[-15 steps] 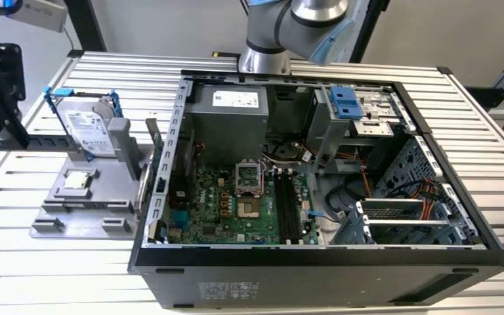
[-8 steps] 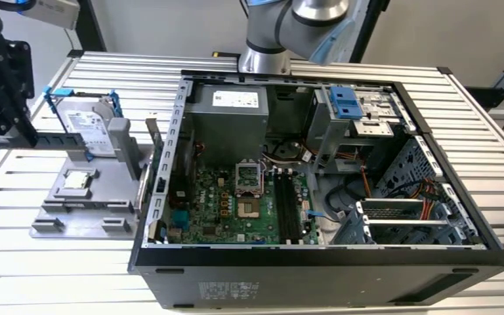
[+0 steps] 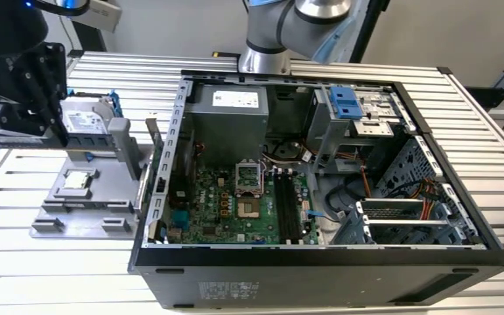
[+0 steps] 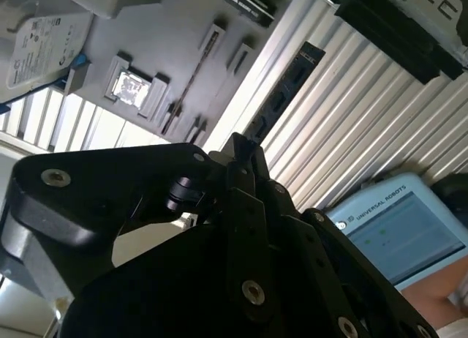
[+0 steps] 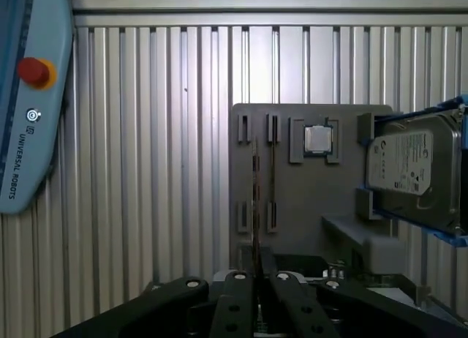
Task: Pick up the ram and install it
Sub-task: 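Pick up the ram and move it above insertion slot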
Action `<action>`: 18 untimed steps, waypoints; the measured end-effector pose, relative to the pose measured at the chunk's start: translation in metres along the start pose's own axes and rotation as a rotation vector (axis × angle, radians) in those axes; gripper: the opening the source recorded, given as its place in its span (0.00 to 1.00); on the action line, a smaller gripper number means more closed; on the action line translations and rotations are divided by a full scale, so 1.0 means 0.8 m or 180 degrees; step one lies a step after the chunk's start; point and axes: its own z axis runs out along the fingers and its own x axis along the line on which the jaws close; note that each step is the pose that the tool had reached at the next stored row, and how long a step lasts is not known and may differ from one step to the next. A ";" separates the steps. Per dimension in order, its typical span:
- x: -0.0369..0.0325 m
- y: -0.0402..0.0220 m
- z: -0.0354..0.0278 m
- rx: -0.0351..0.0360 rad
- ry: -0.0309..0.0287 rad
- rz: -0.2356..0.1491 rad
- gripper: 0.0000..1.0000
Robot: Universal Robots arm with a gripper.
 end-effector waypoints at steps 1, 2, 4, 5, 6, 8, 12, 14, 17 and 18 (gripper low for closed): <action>-0.0001 -0.0060 -0.0002 -0.0005 0.0000 0.0000 0.00; -0.0003 -0.0116 -0.0004 -0.0009 0.0000 0.0000 0.00; -0.0004 -0.0223 -0.0007 -0.0013 0.0000 -0.0003 0.00; -0.0005 -0.0267 -0.0009 -0.0013 0.0000 -0.0009 0.00; -0.0006 -0.0300 -0.0010 -0.0013 0.0001 -0.0018 0.00; -0.0007 -0.0356 -0.0013 -0.0013 0.0002 -0.0040 0.00; -0.0009 -0.0480 -0.0016 -0.0013 0.0003 -0.0080 0.00; -0.0011 -0.0571 -0.0020 -0.0013 0.0004 -0.0093 0.00; -0.0014 -0.0732 -0.0025 -0.0014 0.0004 -0.0109 0.00; -0.0015 -0.0786 -0.0027 -0.0014 0.0004 -0.0114 0.00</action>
